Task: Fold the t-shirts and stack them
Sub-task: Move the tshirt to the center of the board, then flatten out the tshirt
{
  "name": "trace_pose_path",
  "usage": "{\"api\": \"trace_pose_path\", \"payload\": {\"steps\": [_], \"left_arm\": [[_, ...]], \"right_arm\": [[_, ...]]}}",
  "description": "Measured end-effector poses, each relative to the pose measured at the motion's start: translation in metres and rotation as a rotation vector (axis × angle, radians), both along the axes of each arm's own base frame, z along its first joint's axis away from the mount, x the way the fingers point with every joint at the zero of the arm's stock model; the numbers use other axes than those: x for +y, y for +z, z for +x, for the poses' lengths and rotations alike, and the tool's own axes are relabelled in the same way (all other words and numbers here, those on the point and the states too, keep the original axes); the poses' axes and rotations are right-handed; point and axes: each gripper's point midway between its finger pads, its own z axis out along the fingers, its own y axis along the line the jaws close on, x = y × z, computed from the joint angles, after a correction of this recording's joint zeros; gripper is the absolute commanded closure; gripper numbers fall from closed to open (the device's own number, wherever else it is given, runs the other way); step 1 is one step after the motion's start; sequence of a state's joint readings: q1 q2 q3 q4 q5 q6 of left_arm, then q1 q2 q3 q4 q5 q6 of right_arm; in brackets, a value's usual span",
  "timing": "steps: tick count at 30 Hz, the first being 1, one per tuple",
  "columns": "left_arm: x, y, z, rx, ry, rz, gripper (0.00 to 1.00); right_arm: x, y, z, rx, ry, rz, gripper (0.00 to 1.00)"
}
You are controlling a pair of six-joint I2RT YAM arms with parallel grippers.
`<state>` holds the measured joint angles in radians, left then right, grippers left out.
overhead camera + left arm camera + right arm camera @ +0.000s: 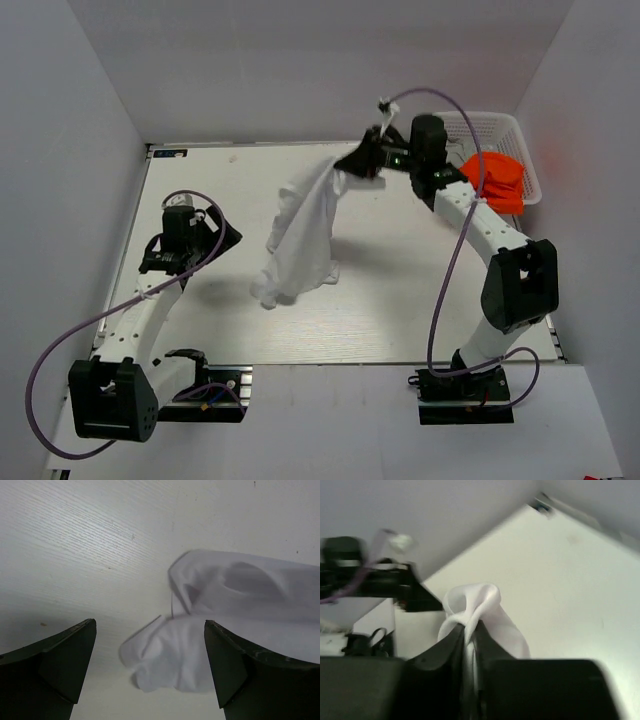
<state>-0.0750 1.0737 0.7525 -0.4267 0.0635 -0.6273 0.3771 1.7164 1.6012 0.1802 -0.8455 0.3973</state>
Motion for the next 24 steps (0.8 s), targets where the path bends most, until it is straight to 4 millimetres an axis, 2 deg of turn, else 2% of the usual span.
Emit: {"api": "trace_pose_path", "payload": {"steps": [2,3,4,5,6,8,10,14,18,21,24], "left_arm": [[0.0,-0.002,-0.004,-0.001,0.005,-0.008,0.01],[0.0,-0.003,-0.005,0.001,0.009,-0.013,0.01],[-0.001,-0.006,-0.007,0.009,0.011,-0.018,0.01],[-0.001,-0.009,-0.008,0.018,0.011,-0.021,0.01],[-0.002,-0.012,-0.01,0.03,0.009,-0.026,0.01],[-0.005,-0.017,-0.011,0.049,-0.001,-0.039,0.01],[-0.009,-0.021,-0.012,0.063,-0.013,-0.054,0.01],[-0.016,-0.04,-0.02,0.113,-0.045,-0.081,0.01],[-0.022,-0.067,-0.033,0.199,-0.063,-0.089,0.08],[-0.026,-0.085,-0.046,0.263,-0.074,-0.086,0.12],[-0.031,-0.099,-0.059,0.308,-0.087,-0.082,0.16]], "right_arm": [[-0.017,-0.08,0.007,0.145,-0.126,-0.085,0.48],[-0.027,-0.118,0.01,0.223,-0.193,-0.132,0.24],[-0.036,-0.153,0.014,0.299,-0.256,-0.176,0.2],[-0.044,-0.177,0.019,0.348,-0.308,-0.215,0.12],[-0.051,-0.197,0.027,0.388,-0.369,-0.249,0.1],[-0.061,-0.214,0.04,0.419,-0.459,-0.279,0.1],[-0.069,-0.215,0.05,0.427,-0.533,-0.29,0.1],[-0.074,-0.189,0.07,0.367,-0.637,-0.275,0.1],[-0.086,-0.177,0.07,0.341,-0.732,-0.294,0.1],[-0.102,-0.183,0.065,0.342,-0.811,-0.341,0.1],[-0.124,-0.207,0.053,0.368,-0.888,-0.431,0.1]]}}
